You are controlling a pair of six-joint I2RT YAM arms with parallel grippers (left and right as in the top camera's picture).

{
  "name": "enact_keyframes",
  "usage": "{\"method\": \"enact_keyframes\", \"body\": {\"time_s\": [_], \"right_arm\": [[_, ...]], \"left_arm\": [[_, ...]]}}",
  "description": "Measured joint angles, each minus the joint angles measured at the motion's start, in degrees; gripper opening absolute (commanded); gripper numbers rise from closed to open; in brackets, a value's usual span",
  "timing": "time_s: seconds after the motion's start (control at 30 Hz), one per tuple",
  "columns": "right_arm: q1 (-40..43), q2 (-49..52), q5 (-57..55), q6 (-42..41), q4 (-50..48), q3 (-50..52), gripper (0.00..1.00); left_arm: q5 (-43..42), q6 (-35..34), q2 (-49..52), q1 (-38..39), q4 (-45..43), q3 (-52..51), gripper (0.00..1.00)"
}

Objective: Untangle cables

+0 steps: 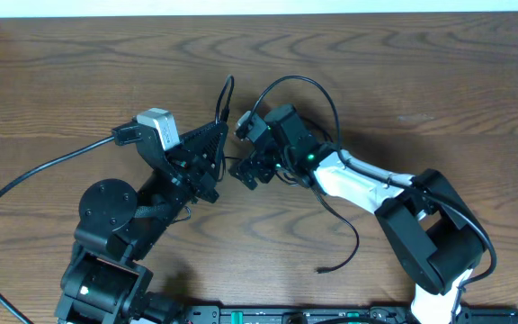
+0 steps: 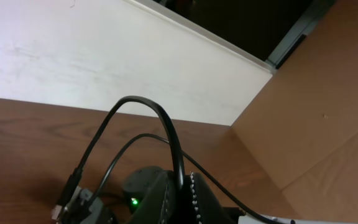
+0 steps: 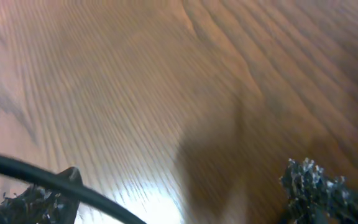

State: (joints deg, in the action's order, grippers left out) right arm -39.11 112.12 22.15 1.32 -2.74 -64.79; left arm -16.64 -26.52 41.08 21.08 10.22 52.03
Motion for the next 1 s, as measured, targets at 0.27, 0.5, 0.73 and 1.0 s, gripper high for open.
{"method": "enact_keyframes", "body": {"time_s": [0.27, 0.5, 0.73, 1.0], "right_arm": [[-0.1, 0.0, 0.5, -2.3, 0.1, 0.0, 0.10], [-0.1, 0.0, 0.5, -3.7, 2.0, 0.0, 0.01], [0.1, 0.0, 0.5, -3.9, 6.9, 0.0, 0.01], [1.5, 0.0, 0.5, -3.9, 10.2, 0.0, 0.01]], "left_arm": [[0.0, 0.0, 0.0, 0.0, 0.1, 0.0, 0.09], [0.0, 0.0, 0.0, 0.0, 0.3, 0.0, 0.09], [0.9, 0.2, 0.0, 0.0, 4.2, 0.0, 0.09], [3.3, 1.5, 0.0, 0.0, 6.7, 0.0, 0.17]]}}
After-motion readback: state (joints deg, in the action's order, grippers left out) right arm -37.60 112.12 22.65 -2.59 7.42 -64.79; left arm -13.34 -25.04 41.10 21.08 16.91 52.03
